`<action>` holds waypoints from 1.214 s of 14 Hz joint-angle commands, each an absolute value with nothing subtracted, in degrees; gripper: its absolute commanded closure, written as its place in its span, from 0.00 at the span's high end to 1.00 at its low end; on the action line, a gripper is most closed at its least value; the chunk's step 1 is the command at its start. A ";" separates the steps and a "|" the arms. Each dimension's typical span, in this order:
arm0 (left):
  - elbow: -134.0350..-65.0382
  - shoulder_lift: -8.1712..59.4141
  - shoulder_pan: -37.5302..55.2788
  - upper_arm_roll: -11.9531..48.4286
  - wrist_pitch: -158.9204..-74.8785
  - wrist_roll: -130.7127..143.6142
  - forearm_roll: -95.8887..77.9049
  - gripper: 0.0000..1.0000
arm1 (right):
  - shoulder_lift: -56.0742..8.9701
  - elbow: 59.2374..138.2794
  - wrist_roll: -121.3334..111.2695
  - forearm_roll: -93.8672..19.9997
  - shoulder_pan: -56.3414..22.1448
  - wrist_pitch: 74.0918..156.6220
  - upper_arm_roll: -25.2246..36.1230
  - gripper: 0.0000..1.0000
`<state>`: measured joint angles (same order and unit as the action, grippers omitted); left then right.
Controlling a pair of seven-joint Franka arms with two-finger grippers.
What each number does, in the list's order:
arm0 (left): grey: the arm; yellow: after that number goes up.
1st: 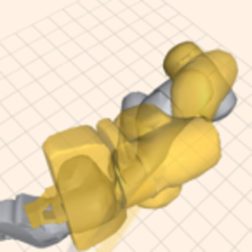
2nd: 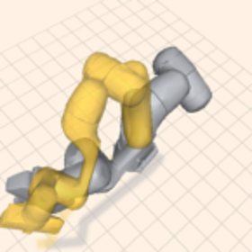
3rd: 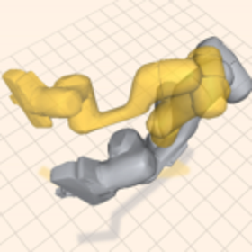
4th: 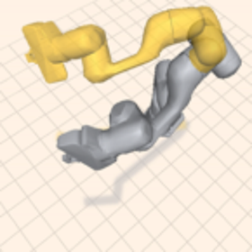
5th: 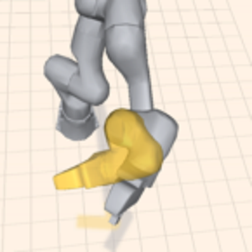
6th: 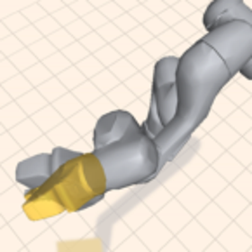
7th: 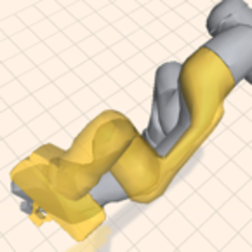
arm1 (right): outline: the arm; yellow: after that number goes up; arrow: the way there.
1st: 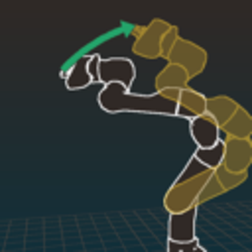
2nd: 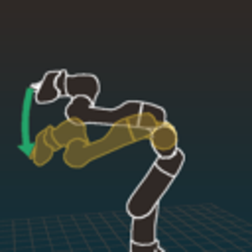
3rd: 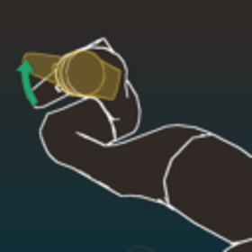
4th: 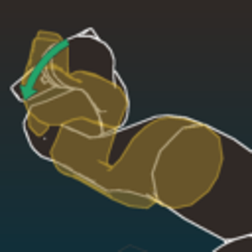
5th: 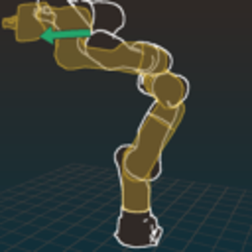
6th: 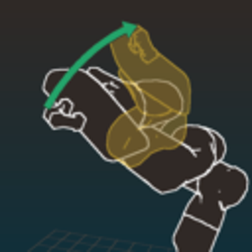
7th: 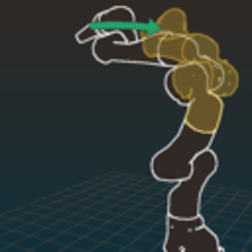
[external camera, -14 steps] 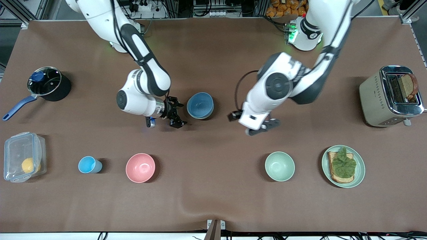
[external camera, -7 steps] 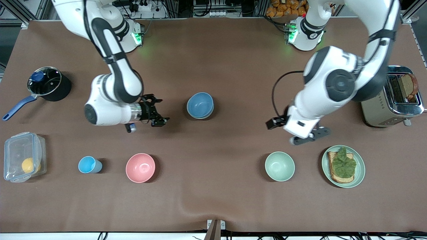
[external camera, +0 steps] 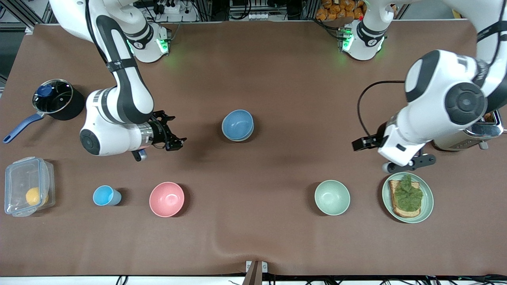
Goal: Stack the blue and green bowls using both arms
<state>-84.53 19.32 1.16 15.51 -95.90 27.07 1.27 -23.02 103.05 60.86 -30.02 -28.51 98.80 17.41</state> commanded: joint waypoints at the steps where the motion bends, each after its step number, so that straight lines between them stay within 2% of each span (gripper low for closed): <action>1: -89.10 16.79 3.50 11.01 -92.74 25.14 2.64 1.00 | -20.31 101.60 54.70 -22.87 -26.03 95.72 17.49 1.00; 4: -97.88 14.52 6.85 4.58 -93.51 23.13 3.60 1.00 | -17.94 101.60 41.18 -20.85 -20.06 93.61 17.31 1.00; 6: -99.84 10.30 7.03 1.51 -94.74 19.01 4.57 1.00 | -15.40 100.82 37.28 -15.76 -15.93 93.60 16.62 1.00; 8: -100.20 7.05 7.82 -0.43 -95.18 16.79 4.75 1.00 | -14.15 98.10 32.55 -12.14 -10.75 93.60 12.33 1.00; 10: -99.67 4.93 7.30 0.61 -95.36 16.79 4.66 1.00 | -11.88 96.25 27.78 -9.69 -9.06 92.47 9.67 1.00; 14: -98.62 2.46 3.00 7.45 -95.27 16.79 4.22 1.00 | -4.85 92.90 27.33 -5.37 -3.88 90.18 3.36 1.00; 17: -97.56 1.58 2.64 8.26 -94.31 15.74 3.96 1.00 | -0.36 92.55 26.55 -1.07 -3.69 90.18 -0.34 1.00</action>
<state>-97.34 2.94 4.05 7.00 -94.35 17.06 3.29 -3.69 91.98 27.46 -4.35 -5.23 90.50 3.25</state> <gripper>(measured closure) 0.000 0.000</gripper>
